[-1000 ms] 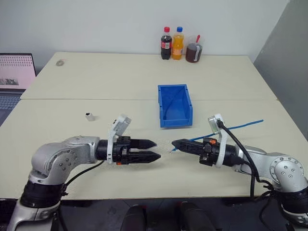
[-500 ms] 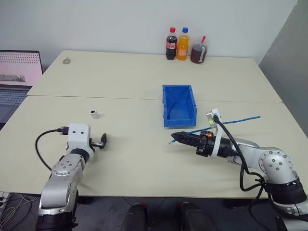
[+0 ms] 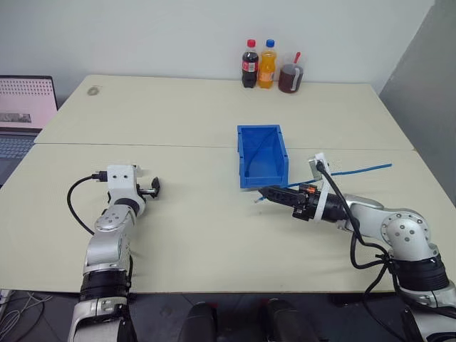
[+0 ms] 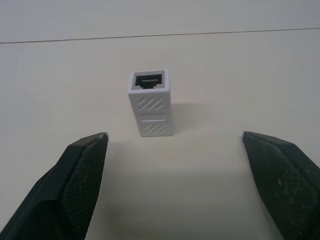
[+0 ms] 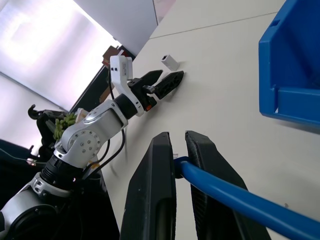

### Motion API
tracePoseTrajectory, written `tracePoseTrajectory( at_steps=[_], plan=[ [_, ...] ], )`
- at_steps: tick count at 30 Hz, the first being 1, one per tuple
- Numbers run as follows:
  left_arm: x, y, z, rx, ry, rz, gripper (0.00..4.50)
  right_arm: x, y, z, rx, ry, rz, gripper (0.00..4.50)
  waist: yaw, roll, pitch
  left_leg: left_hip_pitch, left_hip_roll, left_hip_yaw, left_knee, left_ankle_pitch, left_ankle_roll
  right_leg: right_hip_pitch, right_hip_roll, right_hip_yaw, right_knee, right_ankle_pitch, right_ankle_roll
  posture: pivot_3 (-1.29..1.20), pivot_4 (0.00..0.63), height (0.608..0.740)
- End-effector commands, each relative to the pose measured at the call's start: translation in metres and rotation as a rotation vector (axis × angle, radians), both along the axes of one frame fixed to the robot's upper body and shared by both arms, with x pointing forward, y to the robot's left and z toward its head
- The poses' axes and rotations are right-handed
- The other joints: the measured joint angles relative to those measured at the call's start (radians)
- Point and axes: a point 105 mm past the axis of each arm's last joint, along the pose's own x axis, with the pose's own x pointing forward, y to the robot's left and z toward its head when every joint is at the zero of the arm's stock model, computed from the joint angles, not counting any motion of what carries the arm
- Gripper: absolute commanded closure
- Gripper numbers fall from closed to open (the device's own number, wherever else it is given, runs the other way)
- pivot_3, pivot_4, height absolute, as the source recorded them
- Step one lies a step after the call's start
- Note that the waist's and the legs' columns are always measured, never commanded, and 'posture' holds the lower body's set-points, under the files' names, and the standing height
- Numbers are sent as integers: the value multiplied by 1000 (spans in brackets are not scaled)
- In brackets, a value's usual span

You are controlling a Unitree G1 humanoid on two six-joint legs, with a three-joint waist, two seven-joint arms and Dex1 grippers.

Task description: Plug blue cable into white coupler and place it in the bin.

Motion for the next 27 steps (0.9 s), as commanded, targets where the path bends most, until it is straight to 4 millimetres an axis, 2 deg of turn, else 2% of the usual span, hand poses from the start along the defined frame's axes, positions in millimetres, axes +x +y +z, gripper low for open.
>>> tracePoseTrajectory(
  at_steps=[1,11,14,27],
  plan=[
    [12,4,13,14,-48,-28,24,-4,-3,12,14,-46,-17,4387,2,0,0,0,0,0,0,0,0,0,0,0,0,0,0,0,150,740],
    [32,7,16,2,-48,-66,24,-7,-10,13,7,-48,-61,4387,2,0,0,0,-1,0,0,0,0,0,0,0,0,0,1,0,150,740],
    [32,8,13,4,-44,-61,433,-6,-13,15,14,-47,-81,4387,2,0,0,0,0,0,0,0,0,0,0,0,0,1,1,0,150,740],
    [28,16,13,16,-54,-30,3158,-1,-16,12,6,-41,-115,4387,0,0,0,0,0,0,0,0,0,0,0,0,0,1,1,0,150,740]
  ],
)
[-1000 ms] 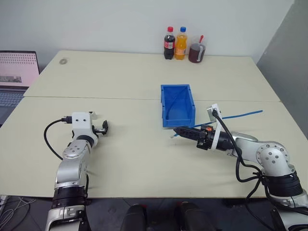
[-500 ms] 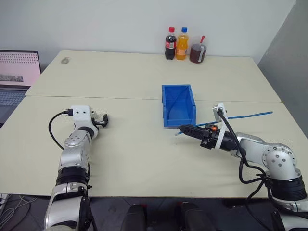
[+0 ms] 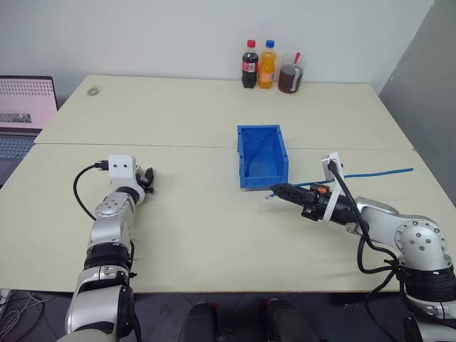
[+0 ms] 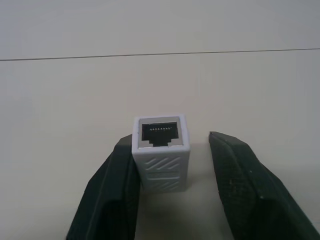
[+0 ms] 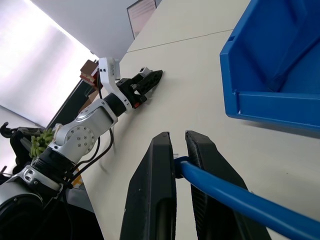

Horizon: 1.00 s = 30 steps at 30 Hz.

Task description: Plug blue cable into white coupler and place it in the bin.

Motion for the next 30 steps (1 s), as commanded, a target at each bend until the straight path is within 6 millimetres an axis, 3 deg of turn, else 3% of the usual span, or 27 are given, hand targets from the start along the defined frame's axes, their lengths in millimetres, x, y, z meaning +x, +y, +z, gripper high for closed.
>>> tracePoseTrajectory(
  at_steps=[1,3,5,7,9,13,17,23,30],
  plan=[
    [-2,8,11,31,-34,15,3325,1,-1,11,16,-47,-2,4387,0,0,0,0,0,0,0,0,0,0,0,0,0,0,0,0,150,740],
    [-3,7,12,39,-33,3,3695,2,-1,12,16,-49,-6,4387,0,0,0,0,0,0,0,0,0,0,0,0,0,0,0,0,150,740],
    [-4,2,14,68,-29,-41,3689,2,-2,12,7,-54,-9,4387,0,0,0,0,0,0,0,0,0,0,0,0,0,0,0,0,150,740],
    [-7,-41,16,160,-25,-310,3689,1,-2,10,-9,-61,-7,4387,0,0,0,0,0,0,0,0,0,0,0,0,0,0,0,0,150,740],
    [-13,-66,15,199,-16,-465,3689,0,-1,10,-17,-66,-3,4387,1,0,0,0,0,1,-1,0,0,0,0,1,0,2,-3,0,150,740],
    [-43,-132,24,157,-14,-903,3689,-6,2,5,-155,-142,41,4387,6,0,0,-1,0,0,0,0,0,0,-1,0,0,2,-3,0,150,740],
    [-69,-175,21,189,31,-1233,3689,-10,7,2,-244,-214,97,4387,2,0,0,0,0,1,0,0,0,0,-1,1,-1,1,-2,0,150,740],
    [-85,-222,-6,292,59,-1535,3689,-14,14,-9,-427,-313,172,4387,0,2,0,2,0,1,0,0,0,0,2,1,0,0,0,0,150,740],
    [-83,-247,-22,311,55,-1647,3689,-15,29,-5,-466,-394,206,4387,1,1,0,1,0,1,1,0,0,0,2,1,0,0,0,0,150,740]
  ],
)
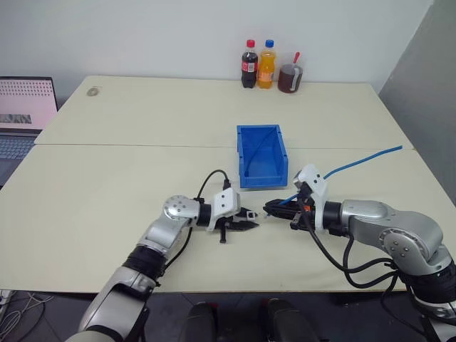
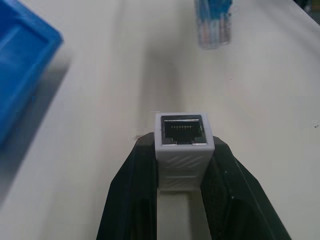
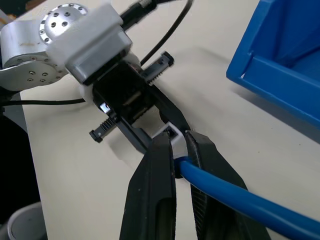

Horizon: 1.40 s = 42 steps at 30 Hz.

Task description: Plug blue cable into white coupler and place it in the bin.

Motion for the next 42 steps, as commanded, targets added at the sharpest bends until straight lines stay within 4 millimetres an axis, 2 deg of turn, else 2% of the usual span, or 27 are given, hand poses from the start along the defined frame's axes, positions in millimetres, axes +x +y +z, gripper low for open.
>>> tracePoseTrajectory(
  at_steps=[1,11,16,22,31,42],
  plan=[
    [1,-11,2,-3,-39,-70,3689,-2,13,15,12,-99,50,4387,0,0,0,0,0,0,0,0,0,0,0,0,0,0,0,0,150,740],
    [-5,-14,2,-58,33,-123,3689,4,22,4,-20,-128,70,4387,0,0,0,0,0,-1,1,0,0,0,0,0,0,0,0,0,150,740],
    [-7,-10,2,-55,46,-125,3689,5,18,-6,-49,-123,81,4387,0,0,0,0,0,-1,1,0,0,0,0,-1,1,0,0,0,150,740],
    [-6,-3,1,-41,45,-111,3689,3,13,-9,-70,-123,103,4387,-1,0,0,0,0,-1,1,0,0,0,0,-1,1,0,0,0,150,740],
    [-3,-6,6,-50,34,-100,3689,2,18,-14,-70,-111,123,4387,-1,0,0,0,0,-1,2,0,0,0,0,-1,1,0,0,0,150,740],
    [-1,-5,8,-57,45,-79,3689,3,19,-33,-103,-87,146,4387,-1,0,0,0,0,-1,3,0,0,1,1,-1,2,0,0,0,150,740]
  ],
)
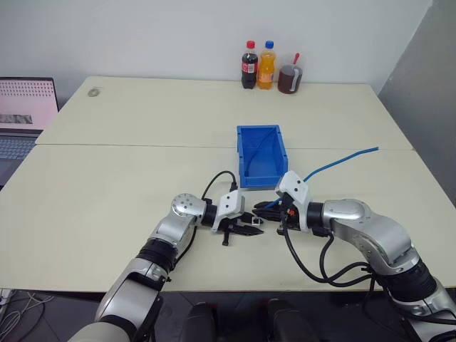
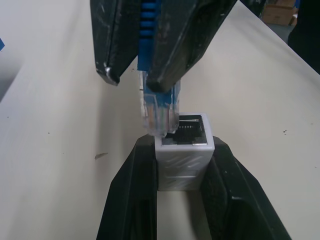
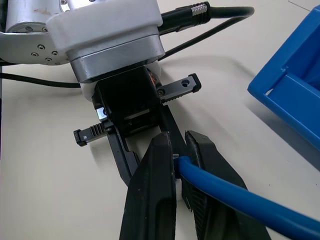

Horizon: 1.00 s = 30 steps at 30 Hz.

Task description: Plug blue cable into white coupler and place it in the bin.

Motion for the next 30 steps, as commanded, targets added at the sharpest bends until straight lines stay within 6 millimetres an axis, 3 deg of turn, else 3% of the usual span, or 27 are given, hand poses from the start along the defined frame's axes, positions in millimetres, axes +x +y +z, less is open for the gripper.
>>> tracePoseTrajectory(
  at_steps=[1,14,30],
  plan=[
    [4,0,13,-37,-45,15,3689,-7,1,-15,-36,44,36,4387,0,0,0,0,0,0,0,0,0,0,0,0,0,0,0,0,150,740],
    [8,0,14,-30,-55,31,3689,-18,2,-29,-120,42,136,4387,0,0,-1,1,0,0,0,0,0,0,0,0,1,0,0,0,150,740],
    [5,3,10,-31,-71,54,3689,-17,4,-35,-238,39,256,4387,-2,1,-1,2,1,-1,7,0,0,1,1,0,8,0,0,0,150,740]
  ],
)
